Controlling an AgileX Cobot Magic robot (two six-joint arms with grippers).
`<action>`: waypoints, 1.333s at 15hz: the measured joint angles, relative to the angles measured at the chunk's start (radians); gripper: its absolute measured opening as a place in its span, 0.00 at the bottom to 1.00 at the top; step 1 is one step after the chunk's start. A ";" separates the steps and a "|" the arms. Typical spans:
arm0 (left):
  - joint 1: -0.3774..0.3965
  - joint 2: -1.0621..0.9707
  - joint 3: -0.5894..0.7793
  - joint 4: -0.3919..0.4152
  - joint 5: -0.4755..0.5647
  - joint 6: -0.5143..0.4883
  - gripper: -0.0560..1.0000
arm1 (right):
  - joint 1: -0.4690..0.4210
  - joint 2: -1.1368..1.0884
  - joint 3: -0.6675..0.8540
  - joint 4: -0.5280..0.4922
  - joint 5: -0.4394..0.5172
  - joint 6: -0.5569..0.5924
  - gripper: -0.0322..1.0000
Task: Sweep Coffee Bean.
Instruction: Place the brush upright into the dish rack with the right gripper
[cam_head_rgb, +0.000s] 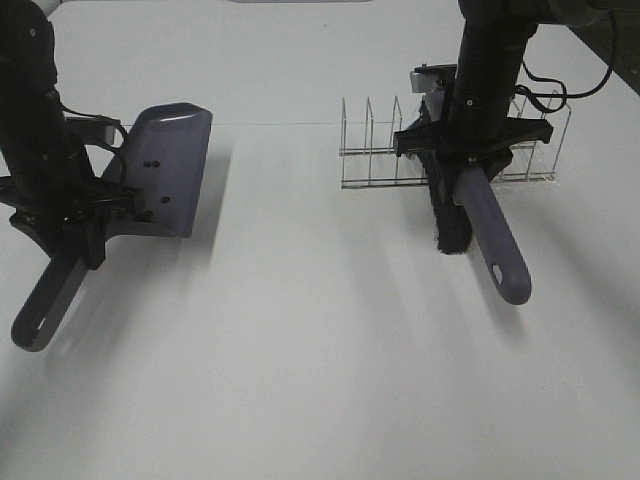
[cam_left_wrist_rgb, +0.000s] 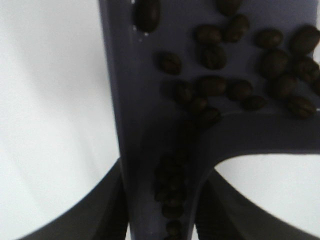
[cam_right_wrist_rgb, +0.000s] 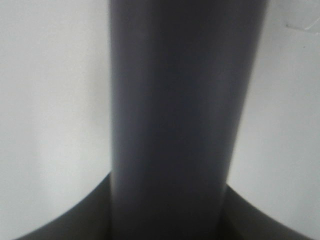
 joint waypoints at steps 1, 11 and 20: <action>0.000 0.000 0.000 0.000 0.000 0.001 0.37 | 0.000 0.014 -0.017 -0.011 0.006 -0.012 0.36; 0.000 0.000 0.000 0.000 0.004 0.001 0.37 | -0.003 0.106 -0.138 -0.035 -0.001 -0.041 0.36; 0.000 0.000 0.000 0.000 0.025 0.001 0.37 | -0.003 -0.095 0.065 0.012 -0.013 -0.064 0.36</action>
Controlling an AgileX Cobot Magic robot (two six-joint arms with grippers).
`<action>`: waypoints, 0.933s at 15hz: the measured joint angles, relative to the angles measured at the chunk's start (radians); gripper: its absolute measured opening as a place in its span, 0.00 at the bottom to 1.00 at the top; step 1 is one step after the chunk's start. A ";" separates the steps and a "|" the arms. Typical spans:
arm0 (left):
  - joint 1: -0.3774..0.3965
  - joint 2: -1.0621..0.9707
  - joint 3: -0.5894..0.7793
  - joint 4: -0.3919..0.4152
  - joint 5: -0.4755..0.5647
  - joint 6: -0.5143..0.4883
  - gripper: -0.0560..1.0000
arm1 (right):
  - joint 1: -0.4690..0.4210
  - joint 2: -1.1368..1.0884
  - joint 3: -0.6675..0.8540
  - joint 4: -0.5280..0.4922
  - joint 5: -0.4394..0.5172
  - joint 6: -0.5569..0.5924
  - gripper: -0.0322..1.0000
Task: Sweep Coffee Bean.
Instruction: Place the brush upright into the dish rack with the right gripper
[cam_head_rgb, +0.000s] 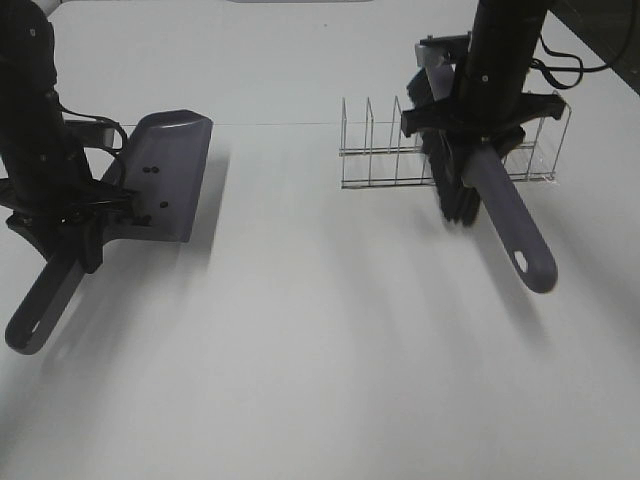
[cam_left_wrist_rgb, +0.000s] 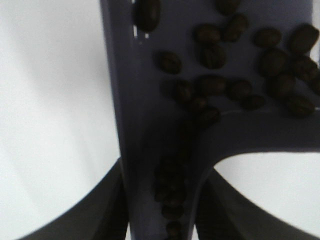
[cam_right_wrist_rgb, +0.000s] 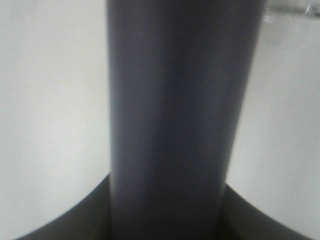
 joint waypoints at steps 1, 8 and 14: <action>0.000 0.000 0.000 0.000 0.000 0.000 0.37 | 0.000 -0.036 0.090 0.000 0.006 -0.001 0.36; 0.000 0.000 0.000 0.007 0.010 0.000 0.37 | 0.001 -0.090 0.245 -0.165 0.008 0.087 0.36; 0.000 0.000 0.000 0.007 -0.002 0.001 0.37 | 0.002 -0.088 0.248 -0.141 0.006 0.109 0.36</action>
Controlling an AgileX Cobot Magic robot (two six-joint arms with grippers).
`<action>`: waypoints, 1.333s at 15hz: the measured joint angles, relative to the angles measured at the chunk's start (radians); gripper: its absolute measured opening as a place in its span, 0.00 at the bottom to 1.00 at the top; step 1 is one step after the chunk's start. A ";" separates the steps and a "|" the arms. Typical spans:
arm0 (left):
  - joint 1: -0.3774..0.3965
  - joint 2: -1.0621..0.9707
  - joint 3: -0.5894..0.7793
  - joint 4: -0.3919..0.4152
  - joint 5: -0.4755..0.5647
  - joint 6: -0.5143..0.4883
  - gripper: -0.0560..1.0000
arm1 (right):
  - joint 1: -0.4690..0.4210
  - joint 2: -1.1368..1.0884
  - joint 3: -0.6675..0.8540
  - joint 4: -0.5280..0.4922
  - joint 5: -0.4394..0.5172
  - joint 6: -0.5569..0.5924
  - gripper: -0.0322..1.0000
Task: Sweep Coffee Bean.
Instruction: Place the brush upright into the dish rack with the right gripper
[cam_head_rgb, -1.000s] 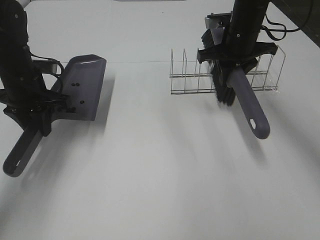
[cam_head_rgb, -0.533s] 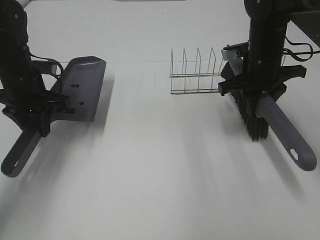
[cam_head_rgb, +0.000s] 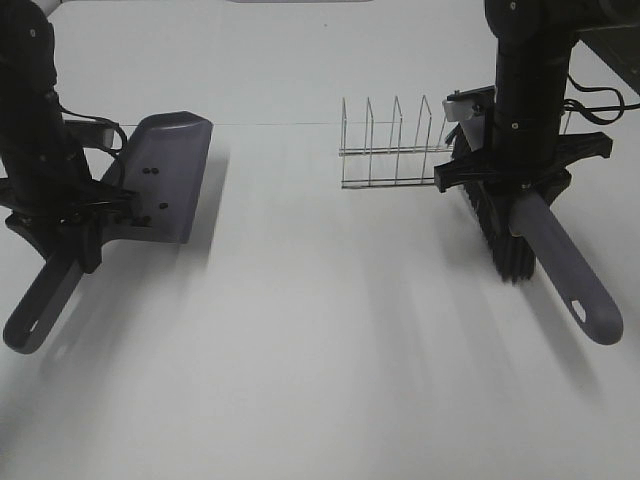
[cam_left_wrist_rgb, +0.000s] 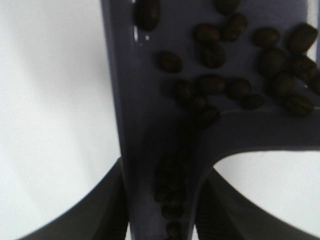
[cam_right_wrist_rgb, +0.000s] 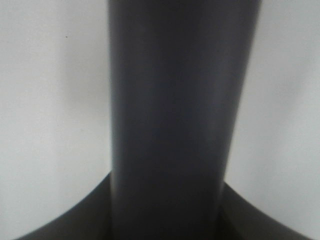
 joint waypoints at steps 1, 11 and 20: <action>0.000 0.000 0.000 0.000 -0.001 0.000 0.37 | 0.000 0.002 0.000 -0.031 0.000 0.001 0.36; 0.000 0.000 0.000 0.000 -0.009 0.000 0.37 | -0.035 0.009 0.055 0.025 0.001 -0.008 0.36; 0.000 0.000 0.000 0.000 -0.009 0.000 0.37 | -0.034 0.071 -0.045 0.080 0.005 -0.032 0.36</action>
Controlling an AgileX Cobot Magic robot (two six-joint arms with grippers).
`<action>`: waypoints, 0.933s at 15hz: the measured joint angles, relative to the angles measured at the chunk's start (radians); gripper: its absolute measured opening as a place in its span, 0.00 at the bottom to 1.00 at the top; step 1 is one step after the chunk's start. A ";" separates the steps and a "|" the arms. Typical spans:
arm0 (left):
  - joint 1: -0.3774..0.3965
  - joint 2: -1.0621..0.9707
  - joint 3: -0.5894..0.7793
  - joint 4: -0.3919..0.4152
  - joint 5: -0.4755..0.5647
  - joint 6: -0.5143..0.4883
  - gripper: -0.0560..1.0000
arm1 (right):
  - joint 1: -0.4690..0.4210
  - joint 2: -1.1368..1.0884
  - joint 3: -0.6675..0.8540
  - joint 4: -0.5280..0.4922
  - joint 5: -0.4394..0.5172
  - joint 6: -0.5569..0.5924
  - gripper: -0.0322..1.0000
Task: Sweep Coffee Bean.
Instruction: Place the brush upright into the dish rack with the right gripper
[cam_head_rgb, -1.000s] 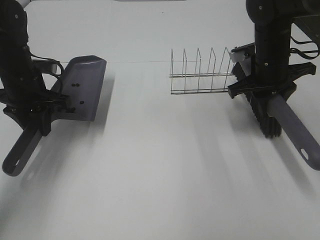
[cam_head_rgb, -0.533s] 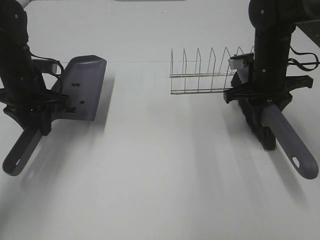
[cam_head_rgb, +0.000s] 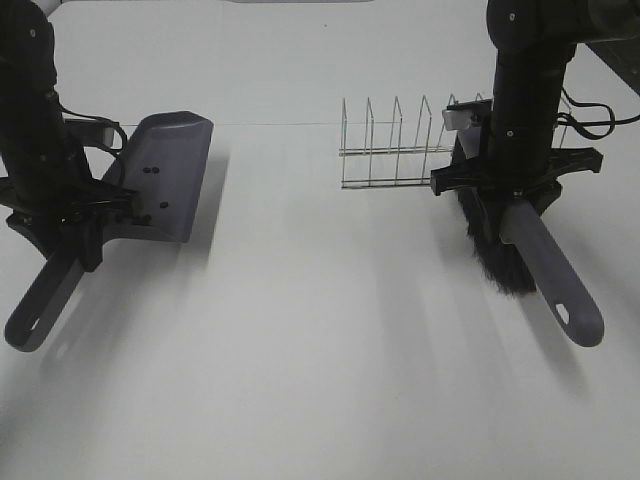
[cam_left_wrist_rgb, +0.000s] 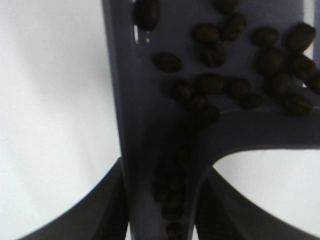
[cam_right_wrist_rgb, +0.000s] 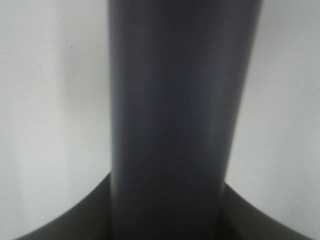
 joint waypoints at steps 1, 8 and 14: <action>0.000 0.000 0.000 0.000 0.000 0.000 0.37 | 0.000 0.011 -0.014 0.000 0.000 0.000 0.36; 0.000 0.000 0.000 0.000 0.000 0.003 0.37 | 0.000 0.079 -0.114 -0.041 0.016 -0.026 0.36; 0.000 0.000 0.000 0.000 0.000 0.020 0.37 | -0.040 0.089 -0.232 -0.008 0.003 -0.054 0.36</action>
